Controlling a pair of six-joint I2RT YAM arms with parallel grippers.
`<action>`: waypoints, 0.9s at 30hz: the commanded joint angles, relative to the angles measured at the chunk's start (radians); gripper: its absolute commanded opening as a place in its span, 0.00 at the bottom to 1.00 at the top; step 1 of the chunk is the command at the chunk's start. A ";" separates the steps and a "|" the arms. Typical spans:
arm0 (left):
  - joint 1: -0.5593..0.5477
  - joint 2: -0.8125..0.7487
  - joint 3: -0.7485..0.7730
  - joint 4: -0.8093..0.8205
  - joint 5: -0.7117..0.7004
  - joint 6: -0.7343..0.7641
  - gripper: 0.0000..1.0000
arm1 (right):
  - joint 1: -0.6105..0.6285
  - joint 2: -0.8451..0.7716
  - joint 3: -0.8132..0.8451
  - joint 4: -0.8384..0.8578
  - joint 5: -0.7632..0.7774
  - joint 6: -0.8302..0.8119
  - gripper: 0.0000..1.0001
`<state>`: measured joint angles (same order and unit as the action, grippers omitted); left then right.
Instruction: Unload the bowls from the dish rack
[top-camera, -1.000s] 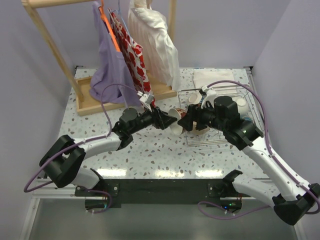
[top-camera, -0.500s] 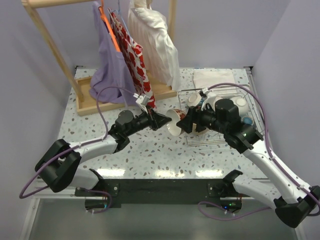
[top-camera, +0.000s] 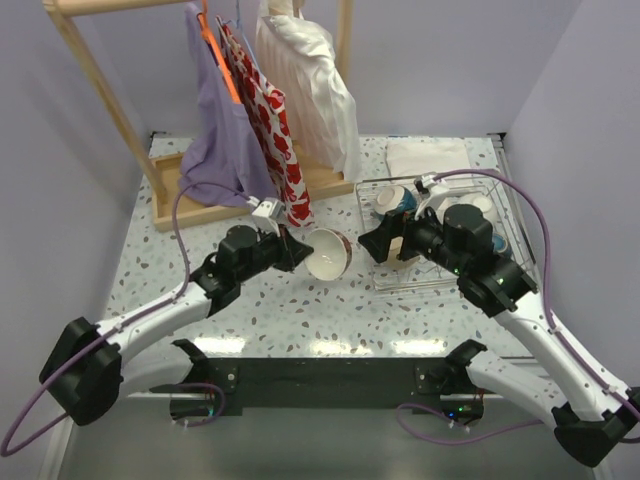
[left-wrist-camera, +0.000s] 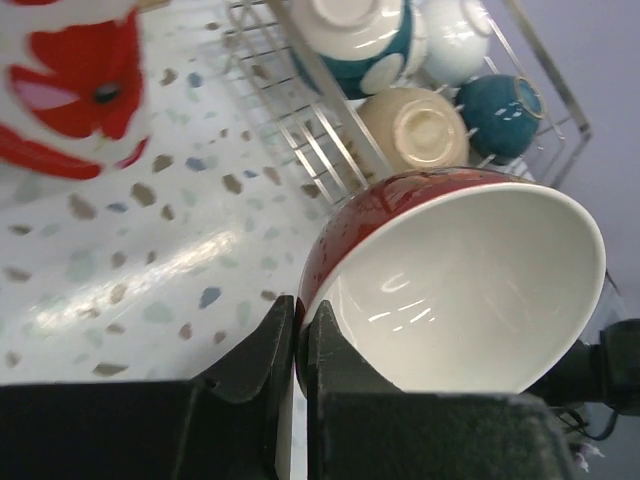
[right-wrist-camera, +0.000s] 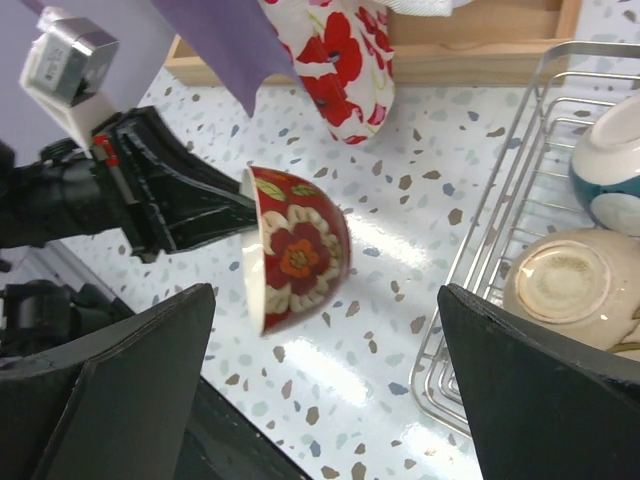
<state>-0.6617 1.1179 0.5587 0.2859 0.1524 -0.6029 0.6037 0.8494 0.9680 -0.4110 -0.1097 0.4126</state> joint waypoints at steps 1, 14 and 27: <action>0.053 -0.131 0.027 -0.265 -0.137 0.011 0.00 | -0.001 -0.007 -0.005 0.008 0.073 -0.040 0.99; 0.408 -0.184 0.055 -0.781 -0.376 -0.095 0.00 | -0.001 0.016 0.001 -0.035 0.104 -0.083 0.99; 0.775 0.065 0.220 -0.809 -0.275 -0.164 0.00 | -0.001 -0.015 -0.003 -0.069 0.107 -0.109 0.99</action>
<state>0.0490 1.1515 0.6930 -0.6159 -0.2073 -0.7269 0.6029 0.8623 0.9562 -0.4644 -0.0170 0.3294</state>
